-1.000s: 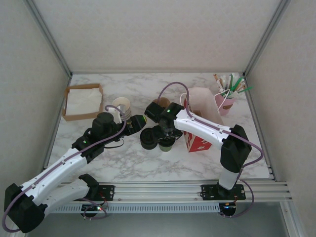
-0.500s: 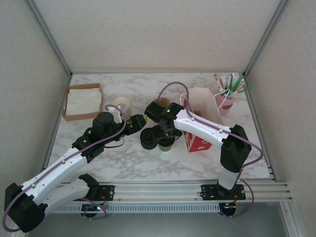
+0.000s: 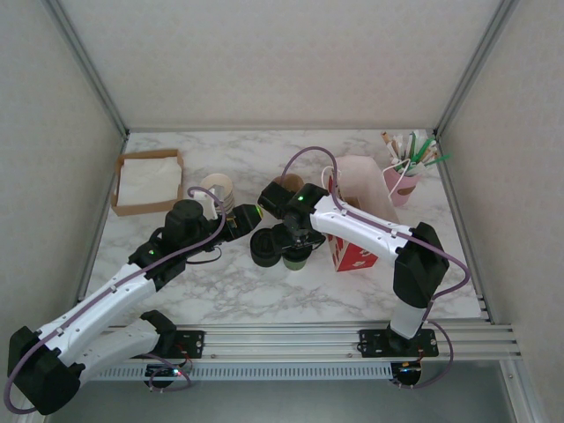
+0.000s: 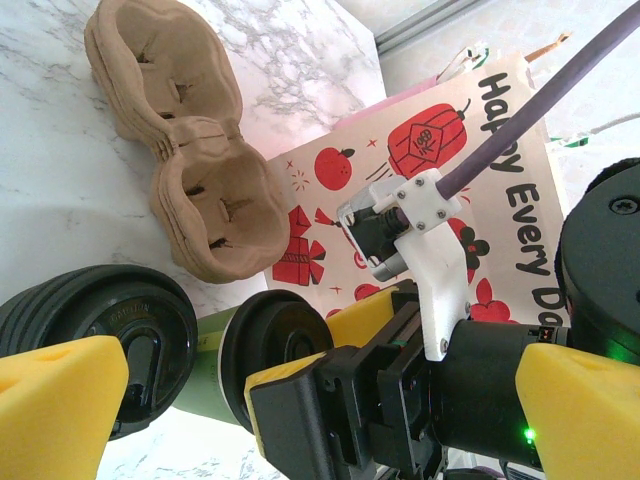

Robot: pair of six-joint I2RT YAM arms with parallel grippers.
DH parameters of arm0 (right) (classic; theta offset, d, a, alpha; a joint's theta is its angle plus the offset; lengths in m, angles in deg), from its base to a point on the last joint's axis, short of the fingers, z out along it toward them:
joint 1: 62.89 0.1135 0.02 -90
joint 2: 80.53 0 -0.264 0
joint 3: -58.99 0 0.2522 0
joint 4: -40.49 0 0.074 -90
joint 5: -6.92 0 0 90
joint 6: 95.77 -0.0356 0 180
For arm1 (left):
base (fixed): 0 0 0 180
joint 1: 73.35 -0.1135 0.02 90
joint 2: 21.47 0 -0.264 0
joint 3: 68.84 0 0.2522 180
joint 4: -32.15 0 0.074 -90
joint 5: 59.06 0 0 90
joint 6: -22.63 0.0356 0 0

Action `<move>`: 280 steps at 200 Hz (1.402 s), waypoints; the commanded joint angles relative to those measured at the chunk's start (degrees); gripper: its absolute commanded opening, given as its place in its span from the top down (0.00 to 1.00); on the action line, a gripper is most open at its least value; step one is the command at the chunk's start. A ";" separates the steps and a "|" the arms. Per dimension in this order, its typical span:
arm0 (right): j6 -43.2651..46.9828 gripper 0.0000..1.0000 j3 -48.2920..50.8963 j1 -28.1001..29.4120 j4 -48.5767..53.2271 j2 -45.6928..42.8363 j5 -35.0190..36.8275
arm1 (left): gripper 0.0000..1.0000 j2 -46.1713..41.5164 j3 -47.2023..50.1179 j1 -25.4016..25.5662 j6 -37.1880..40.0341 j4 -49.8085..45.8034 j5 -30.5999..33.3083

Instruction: Pack the takeout coffee

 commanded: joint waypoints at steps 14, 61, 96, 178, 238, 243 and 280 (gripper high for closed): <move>0.71 0.28 0.30 -0.38 1.24 -0.63 -0.17 | 0.00 -0.16 -2.31 -0.65 0.73 1.06 -0.68; 1.75 0.28 -1.58 0.20 2.51 -2.15 0.02 | 0.00 -0.33 -2.35 -0.65 0.79 1.05 -0.38; 2.30 0.28 -3.65 1.85 4.25 -2.50 1.00 | 0.00 -0.35 -2.73 -0.65 1.04 0.88 -0.34; 3.26 0.29 -8.97 5.38 8.30 -5.59 2.47 | 0.00 -1.45 -3.56 -0.65 1.05 0.02 0.42; 4.16 0.29 -12.67 7.81 9.05 -10.56 -0.41 | 0.00 -3.01 -5.16 -0.65 1.74 -0.77 2.15; 4.20 0.29 -12.77 8.01 8.96 -11.10 -0.81 | 0.00 -3.11 -5.34 -0.65 1.76 -0.95 2.21; 4.47 0.29 -13.35 8.34 7.84 -14.63 -3.59 | 0.00 -4.27 -5.85 -0.67 1.76 -2.13 2.82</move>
